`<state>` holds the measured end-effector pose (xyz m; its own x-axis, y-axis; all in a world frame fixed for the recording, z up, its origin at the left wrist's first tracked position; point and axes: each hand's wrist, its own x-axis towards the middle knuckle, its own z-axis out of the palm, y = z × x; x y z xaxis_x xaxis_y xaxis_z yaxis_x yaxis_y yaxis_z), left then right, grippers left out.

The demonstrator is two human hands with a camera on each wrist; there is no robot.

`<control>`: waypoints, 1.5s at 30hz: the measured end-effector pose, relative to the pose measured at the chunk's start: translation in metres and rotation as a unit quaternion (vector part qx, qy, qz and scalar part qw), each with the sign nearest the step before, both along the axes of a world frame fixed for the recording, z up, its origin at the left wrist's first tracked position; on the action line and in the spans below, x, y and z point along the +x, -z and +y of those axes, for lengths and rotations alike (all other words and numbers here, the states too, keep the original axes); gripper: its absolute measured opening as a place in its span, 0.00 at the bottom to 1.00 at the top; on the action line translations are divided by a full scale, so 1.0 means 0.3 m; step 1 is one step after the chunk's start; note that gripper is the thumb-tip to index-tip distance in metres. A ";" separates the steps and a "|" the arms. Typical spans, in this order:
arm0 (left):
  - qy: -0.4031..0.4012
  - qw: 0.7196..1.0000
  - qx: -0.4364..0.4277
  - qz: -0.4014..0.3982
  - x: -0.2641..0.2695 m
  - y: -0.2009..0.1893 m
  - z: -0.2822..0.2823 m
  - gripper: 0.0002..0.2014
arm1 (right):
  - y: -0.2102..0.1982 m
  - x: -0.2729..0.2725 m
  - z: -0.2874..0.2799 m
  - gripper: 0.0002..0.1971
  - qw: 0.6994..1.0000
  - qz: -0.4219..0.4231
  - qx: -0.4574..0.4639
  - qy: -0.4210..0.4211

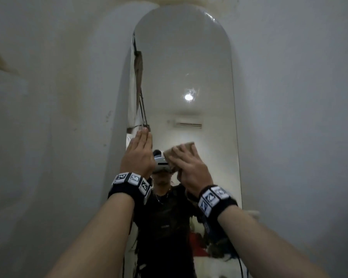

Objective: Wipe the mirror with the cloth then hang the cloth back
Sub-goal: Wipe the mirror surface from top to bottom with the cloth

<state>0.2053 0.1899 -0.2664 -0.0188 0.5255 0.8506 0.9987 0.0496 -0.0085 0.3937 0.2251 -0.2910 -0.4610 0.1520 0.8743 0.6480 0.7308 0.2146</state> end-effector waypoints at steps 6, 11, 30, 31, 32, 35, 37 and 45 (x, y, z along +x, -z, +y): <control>0.021 1.000 0.009 -0.002 0.003 -0.013 -0.030 0.28 | 0.418 0.062 -0.129 0.25 0.997 -0.076 0.001 -0.020; 0.034 0.999 0.016 0.015 -0.021 -0.013 -0.029 0.29 | 0.273 0.043 -0.182 0.19 0.998 -0.016 0.037 -0.050; 0.064 0.993 0.087 0.048 -0.138 0.120 -0.059 0.25 | -0.145 -0.232 -0.040 0.28 0.997 -0.052 -0.042 -0.026; 0.071 0.992 0.096 0.042 -0.137 0.129 -0.059 0.23 | -0.077 -0.218 -0.057 0.27 0.997 -0.053 -0.047 -0.029; 0.077 0.991 0.102 0.037 -0.135 0.136 -0.063 0.20 | -0.015 -0.205 -0.075 0.28 0.996 -0.054 -0.057 -0.031; 0.081 0.992 0.093 0.030 -0.126 0.145 -0.100 0.15 | 0.166 -0.161 -0.121 0.28 0.993 -0.078 -0.084 -0.036; 0.076 0.994 0.080 0.020 -0.117 0.131 -0.128 0.15 | 0.294 -0.127 -0.149 0.30 0.987 -0.120 -0.093 -0.049; 0.038 0.999 0.018 0.013 -0.085 0.115 -0.167 0.23 | 0.304 -0.042 -0.297 0.24 0.984 -0.101 -0.088 -0.121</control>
<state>0.1799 0.1397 -0.3010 0.0416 0.4929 0.8691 0.9991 -0.0255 -0.0333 0.3810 0.1361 -0.3821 -0.6641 0.1574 0.7309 0.4083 0.8953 0.1781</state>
